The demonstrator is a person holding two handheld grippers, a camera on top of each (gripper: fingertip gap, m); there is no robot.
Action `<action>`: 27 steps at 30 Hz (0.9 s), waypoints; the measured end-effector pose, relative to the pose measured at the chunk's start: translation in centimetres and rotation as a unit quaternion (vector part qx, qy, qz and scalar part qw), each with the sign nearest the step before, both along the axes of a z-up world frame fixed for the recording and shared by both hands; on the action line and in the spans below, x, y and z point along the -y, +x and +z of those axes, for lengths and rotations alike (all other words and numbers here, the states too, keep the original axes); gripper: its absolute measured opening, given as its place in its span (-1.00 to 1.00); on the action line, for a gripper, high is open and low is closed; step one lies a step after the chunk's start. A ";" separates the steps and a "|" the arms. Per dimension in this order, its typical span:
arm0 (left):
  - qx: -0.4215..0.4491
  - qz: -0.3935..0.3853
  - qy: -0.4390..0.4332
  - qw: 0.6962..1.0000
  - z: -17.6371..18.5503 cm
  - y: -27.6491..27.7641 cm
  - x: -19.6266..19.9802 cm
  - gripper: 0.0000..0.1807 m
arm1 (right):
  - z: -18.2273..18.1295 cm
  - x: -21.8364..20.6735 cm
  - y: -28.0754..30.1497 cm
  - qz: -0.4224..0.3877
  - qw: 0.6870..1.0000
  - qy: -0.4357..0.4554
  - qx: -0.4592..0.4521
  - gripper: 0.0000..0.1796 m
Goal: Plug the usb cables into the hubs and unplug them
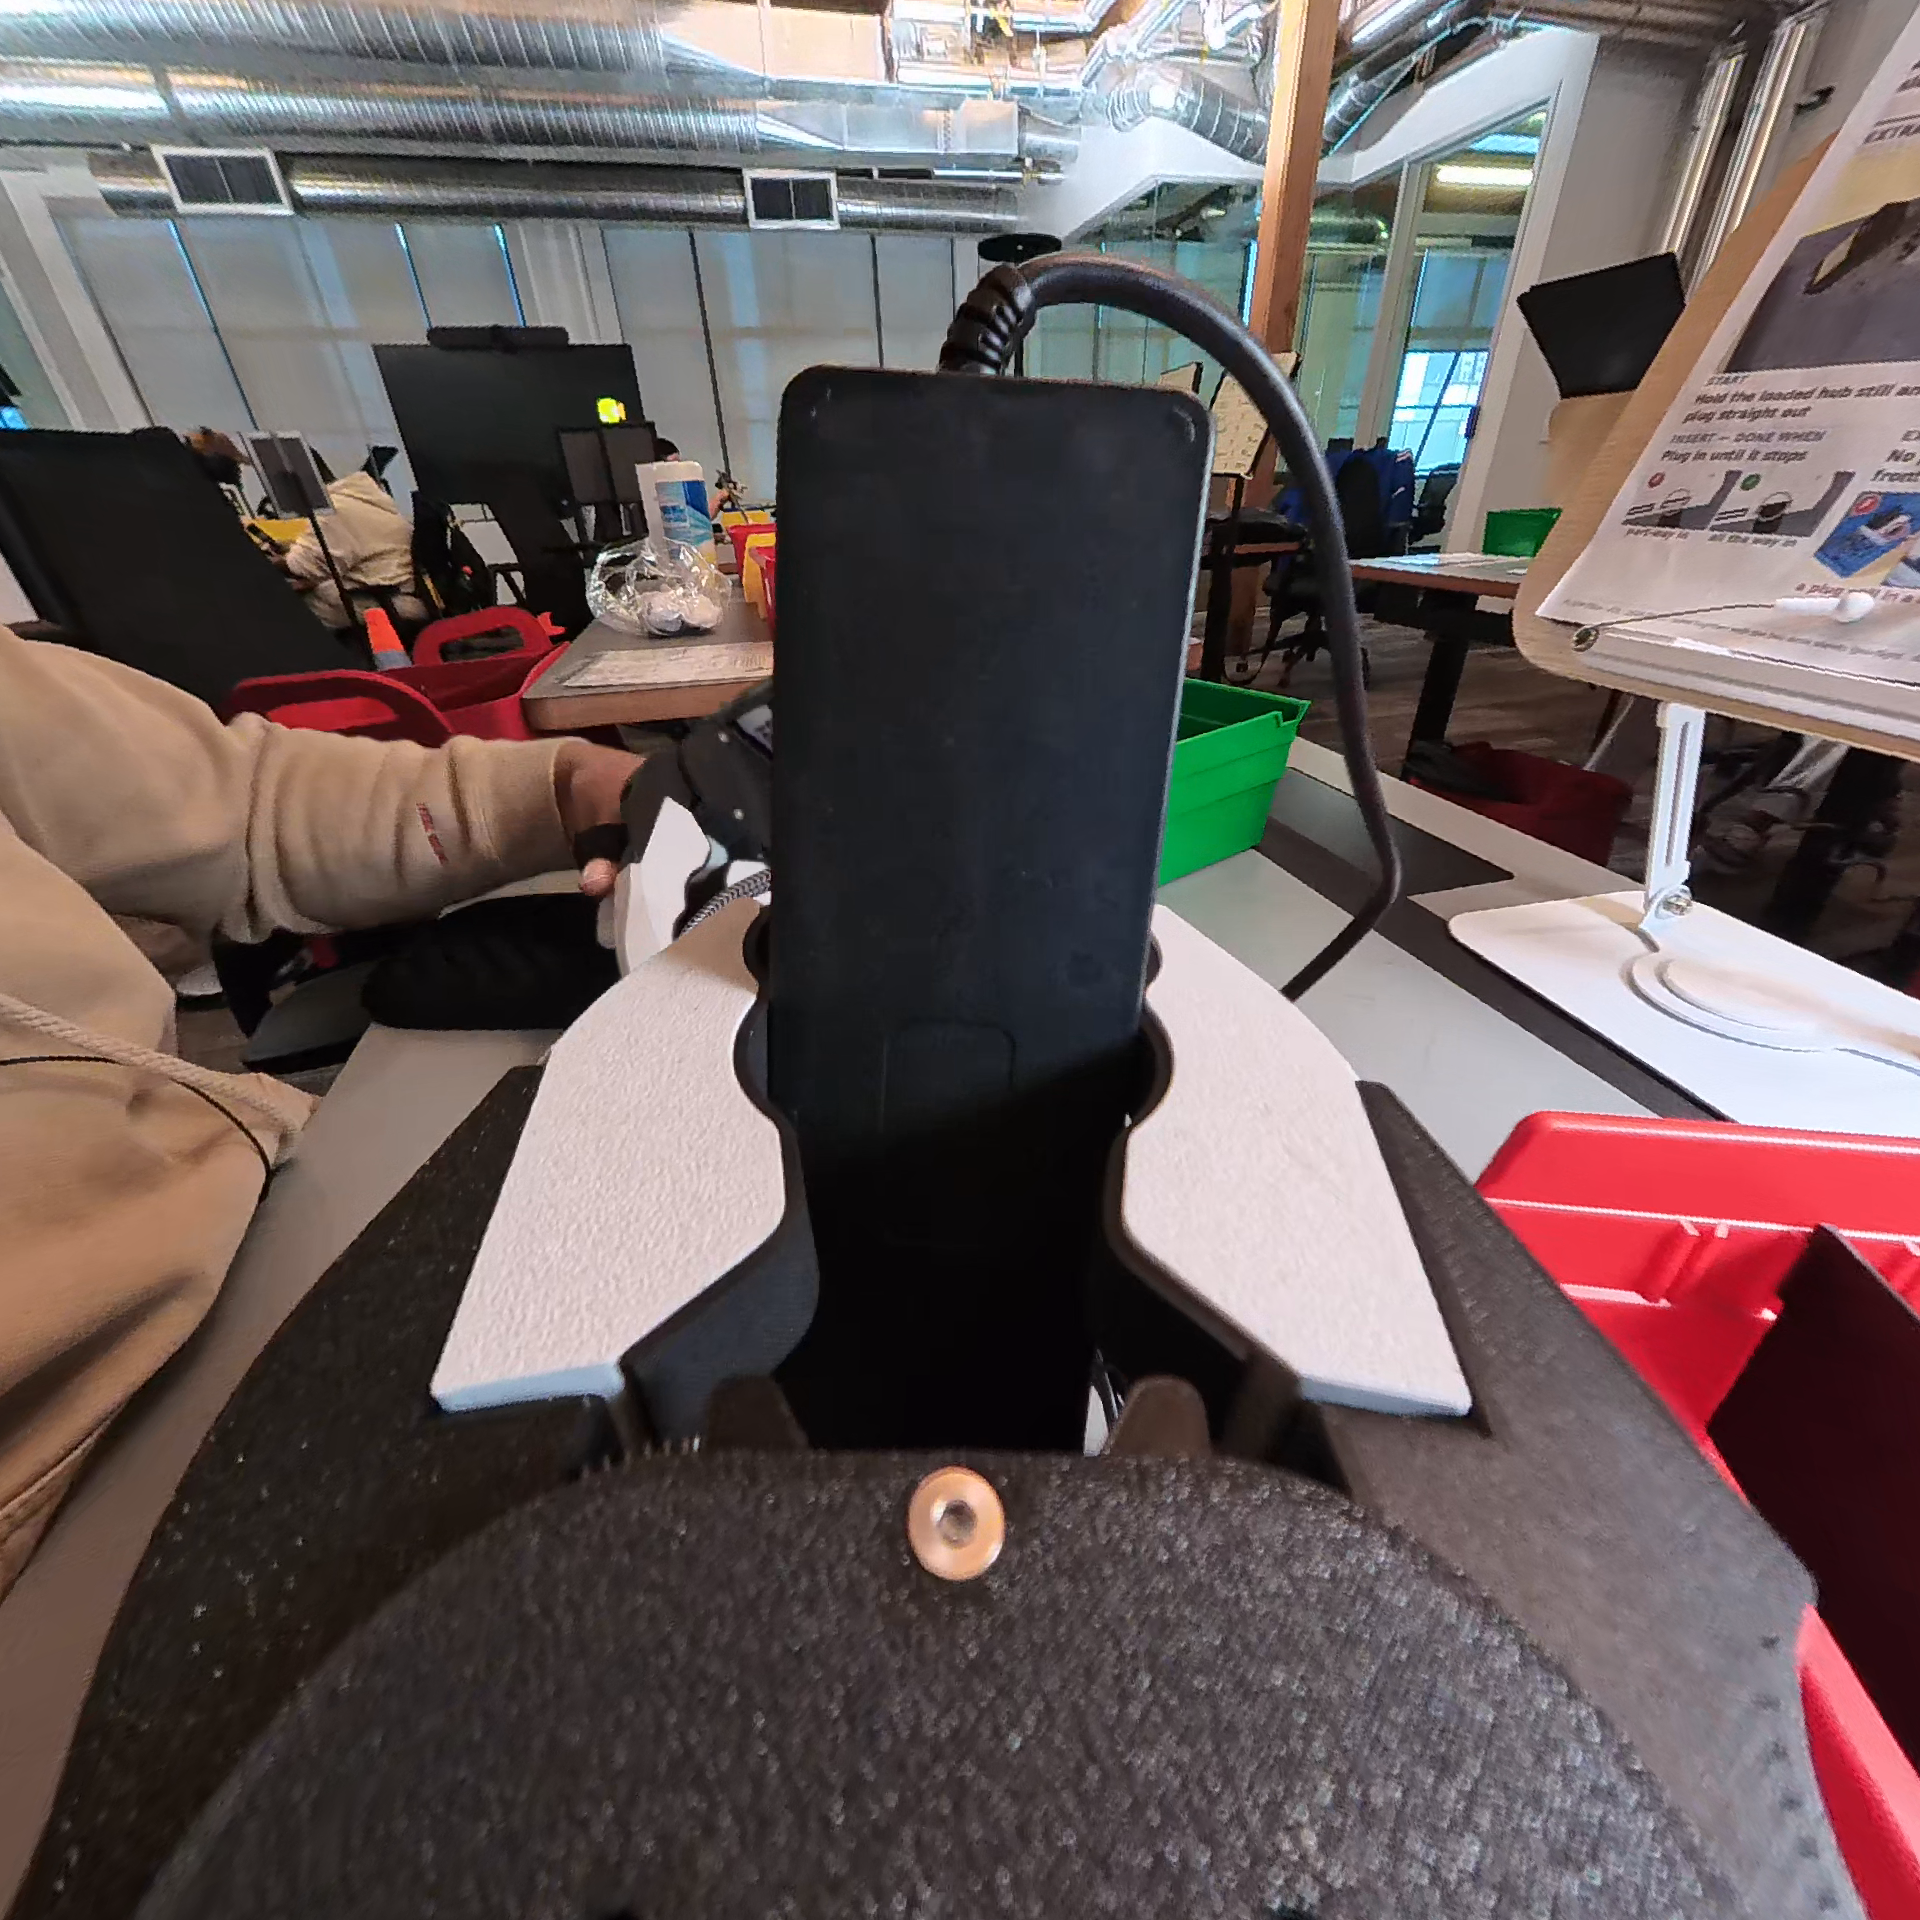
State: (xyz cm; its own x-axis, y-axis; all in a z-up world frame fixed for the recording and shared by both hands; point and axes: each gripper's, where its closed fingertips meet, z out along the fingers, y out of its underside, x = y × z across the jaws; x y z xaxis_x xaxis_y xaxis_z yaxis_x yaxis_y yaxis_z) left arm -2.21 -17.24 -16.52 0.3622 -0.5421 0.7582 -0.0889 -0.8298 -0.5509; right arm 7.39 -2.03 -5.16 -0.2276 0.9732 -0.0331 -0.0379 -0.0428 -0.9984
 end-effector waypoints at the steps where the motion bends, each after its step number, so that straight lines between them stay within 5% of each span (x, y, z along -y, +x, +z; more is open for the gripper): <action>1: -0.040 0.007 0.016 0.999 -0.5 -0.6 -0.2 -0.87 | 0.0 0.1 0.0 0.001 1.000 0.000 0.000 -0.29; 9: -0.279 0.056 0.160 0.945 -1.2 -3.3 -3.0 -0.62 | 0.8 0.5 0.2 0.015 1.000 -0.011 -0.025 -0.29; 13: -0.301 0.072 0.227 0.923 1.0 -2.4 -4.5 -0.53 | 1.5 0.7 0.5 0.026 0.998 -0.023 -0.047 -0.29; 27: -0.024 0.006 0.281 0.960 3.5 14.5 -9.8 -0.26 | 4.5 4.6 0.9 0.126 0.957 -0.167 -0.202 -0.29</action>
